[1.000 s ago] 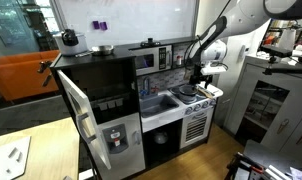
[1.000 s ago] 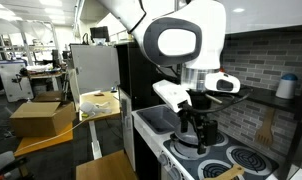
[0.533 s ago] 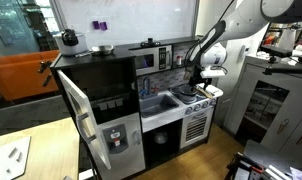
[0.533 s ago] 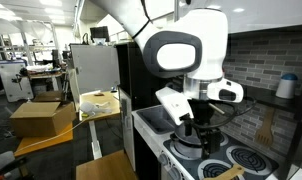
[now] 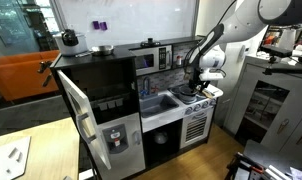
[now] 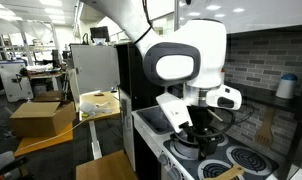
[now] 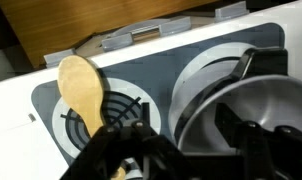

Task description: Put the grey pot inside the sink

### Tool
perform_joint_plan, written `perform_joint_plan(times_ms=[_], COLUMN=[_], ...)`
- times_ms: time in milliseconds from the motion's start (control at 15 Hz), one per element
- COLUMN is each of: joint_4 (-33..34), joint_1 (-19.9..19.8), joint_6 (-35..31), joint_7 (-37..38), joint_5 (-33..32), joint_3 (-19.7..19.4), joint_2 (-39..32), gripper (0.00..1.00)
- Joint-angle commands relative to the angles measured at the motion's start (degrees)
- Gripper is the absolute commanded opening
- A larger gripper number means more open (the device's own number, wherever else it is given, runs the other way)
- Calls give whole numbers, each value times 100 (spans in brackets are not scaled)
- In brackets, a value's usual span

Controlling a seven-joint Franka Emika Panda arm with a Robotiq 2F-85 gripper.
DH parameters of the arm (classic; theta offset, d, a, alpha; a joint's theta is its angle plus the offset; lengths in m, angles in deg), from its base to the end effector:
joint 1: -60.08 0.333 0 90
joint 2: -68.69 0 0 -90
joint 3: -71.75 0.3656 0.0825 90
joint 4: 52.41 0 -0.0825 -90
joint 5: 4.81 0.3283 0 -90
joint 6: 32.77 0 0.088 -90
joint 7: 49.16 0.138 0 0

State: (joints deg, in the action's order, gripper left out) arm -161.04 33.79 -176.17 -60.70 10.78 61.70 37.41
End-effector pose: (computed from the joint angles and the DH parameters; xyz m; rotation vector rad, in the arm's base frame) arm 0.5171 -0.3632 0.2767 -2.9489 0.9403 -0.1575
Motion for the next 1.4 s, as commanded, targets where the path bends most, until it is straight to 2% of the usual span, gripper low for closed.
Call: perform_joint_plan(times_ms=[0, 267, 400, 867, 1333], joint_4=[-45, -76, -107, -396, -1312], joint_1=[-129, -129, -123, -21, 372], joint_6=[-198, -209, -195, -135, 242], joint_7=[-169, -160, -161, -76, 294], joint_5=[122, 127, 122, 65, 175], joint_3=[147, 165, 173, 167, 238], joint_2=[10, 16, 33, 292, 1293], gripper=[38, 10, 0, 1, 1])
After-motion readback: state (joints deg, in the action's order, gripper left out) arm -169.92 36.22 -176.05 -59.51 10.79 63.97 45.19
